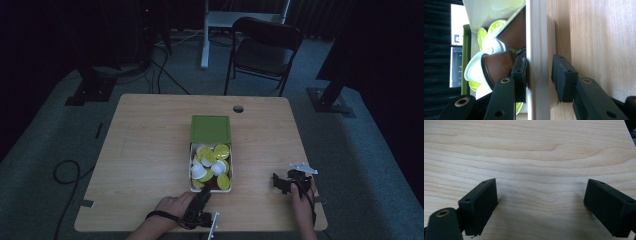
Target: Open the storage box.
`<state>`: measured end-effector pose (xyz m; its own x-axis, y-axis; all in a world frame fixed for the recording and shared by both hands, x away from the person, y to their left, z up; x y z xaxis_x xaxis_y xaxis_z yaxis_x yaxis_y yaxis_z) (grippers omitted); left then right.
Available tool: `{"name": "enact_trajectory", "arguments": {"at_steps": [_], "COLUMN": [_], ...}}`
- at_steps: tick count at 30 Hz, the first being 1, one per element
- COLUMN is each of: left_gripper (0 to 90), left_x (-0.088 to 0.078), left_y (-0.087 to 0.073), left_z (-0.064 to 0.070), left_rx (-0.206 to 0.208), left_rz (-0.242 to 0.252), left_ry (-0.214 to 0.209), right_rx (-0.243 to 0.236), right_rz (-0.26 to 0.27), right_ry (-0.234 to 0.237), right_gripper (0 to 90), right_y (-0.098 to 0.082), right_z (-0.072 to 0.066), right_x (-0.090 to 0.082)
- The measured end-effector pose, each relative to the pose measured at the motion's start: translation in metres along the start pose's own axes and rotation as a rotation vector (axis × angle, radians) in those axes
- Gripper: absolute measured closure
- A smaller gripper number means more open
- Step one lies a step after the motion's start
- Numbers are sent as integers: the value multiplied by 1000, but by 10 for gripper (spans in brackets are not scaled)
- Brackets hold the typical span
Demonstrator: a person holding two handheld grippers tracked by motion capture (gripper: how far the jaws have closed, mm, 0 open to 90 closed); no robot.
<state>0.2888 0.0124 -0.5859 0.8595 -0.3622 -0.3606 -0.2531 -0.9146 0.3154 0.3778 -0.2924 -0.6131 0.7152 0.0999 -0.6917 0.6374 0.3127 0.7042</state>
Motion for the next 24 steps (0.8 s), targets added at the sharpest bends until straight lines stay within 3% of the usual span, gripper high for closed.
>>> {"name": "enact_trajectory", "arguments": {"at_steps": [5,6,10,18,24], "left_gripper": [658,657,657,608,567], "left_x": [-3,-7,-10,-15,-21], "left_y": [1,3,5,10,15], "left_z": [-3,-3,-4,-15,-26], "left_rx": [-30,-54,-88,-151,-223], "left_rz": [13,34,49,78,115], "left_ry": [-20,-50,-92,-122,-159], "right_rx": [0,0,0,0,0], "right_rz": [0,0,0,0,0], "right_ry": [0,0,0,0,0], "right_gripper": [111,111,111,111,111], "right_y": [0,0,0,0,0], "right_z": [0,0,0,0,0], "right_x": [0,0,0,0,0]}}
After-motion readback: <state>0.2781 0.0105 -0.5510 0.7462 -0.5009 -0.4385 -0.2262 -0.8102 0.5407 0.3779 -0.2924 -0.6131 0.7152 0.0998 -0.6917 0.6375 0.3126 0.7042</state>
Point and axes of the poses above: each handheld gripper's, and its own axes: x roughly forward along the jaws, y roughly out of its top, z roughly to its right, the point moved 9 cm from there along x, roughly forward along the jaws, and after that the axes turned 14 degrees about -x, right-handed, at the moved point
